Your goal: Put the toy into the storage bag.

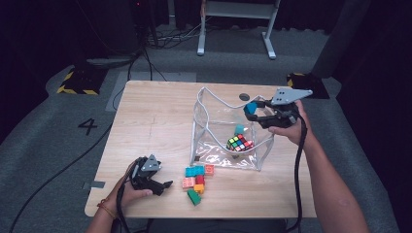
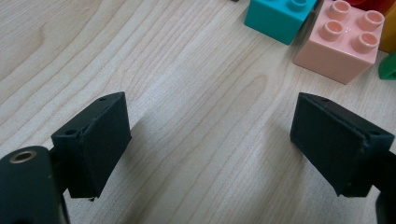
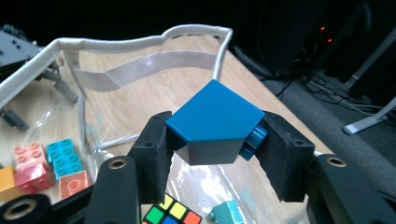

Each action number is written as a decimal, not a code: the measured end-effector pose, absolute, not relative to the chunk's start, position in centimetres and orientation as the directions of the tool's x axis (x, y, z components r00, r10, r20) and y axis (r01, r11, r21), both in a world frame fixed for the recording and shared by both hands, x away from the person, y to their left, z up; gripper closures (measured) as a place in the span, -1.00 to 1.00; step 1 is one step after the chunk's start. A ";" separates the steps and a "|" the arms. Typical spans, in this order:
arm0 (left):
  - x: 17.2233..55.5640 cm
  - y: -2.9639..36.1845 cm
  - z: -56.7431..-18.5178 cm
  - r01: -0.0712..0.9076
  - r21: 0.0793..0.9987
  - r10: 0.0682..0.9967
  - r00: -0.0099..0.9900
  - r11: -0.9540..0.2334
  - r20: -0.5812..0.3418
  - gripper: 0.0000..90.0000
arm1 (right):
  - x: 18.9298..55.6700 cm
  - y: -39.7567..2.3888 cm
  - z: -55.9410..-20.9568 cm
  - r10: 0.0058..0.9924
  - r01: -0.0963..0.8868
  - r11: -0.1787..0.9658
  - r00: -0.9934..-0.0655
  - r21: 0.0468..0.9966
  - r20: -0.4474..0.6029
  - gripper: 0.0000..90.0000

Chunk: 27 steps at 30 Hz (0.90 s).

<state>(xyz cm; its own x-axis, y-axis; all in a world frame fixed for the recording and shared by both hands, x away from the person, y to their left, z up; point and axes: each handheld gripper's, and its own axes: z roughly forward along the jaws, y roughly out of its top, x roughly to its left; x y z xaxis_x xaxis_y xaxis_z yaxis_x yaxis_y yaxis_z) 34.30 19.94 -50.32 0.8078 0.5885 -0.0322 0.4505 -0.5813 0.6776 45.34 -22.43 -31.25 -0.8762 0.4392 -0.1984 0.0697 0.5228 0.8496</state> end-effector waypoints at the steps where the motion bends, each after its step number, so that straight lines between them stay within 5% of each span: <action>1: 34.3 19.9 -50.3 0.451 0.678 0.589 0.808 -0.581 -0.032 -0.73 | 45.4 -22.1 -31.2 0.432 0.067 0.537 -0.878 0.841 -0.206 0.06; 27: 34.3 19.9 -50.3 0.450 0.677 0.588 0.808 -0.582 -0.032 -0.73 | 47.9 -19.4 -31.8 0.366 0.169 0.800 -0.898 0.576 -0.245 0.06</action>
<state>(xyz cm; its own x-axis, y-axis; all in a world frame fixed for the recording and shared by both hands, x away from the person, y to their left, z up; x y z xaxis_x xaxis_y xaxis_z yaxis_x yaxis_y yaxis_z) 34.31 19.94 -50.32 0.8084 0.5877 -0.0323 0.4501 -0.5818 0.6775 47.91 -19.38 -31.80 -0.8978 0.3659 -0.2453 0.1686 0.7998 0.5760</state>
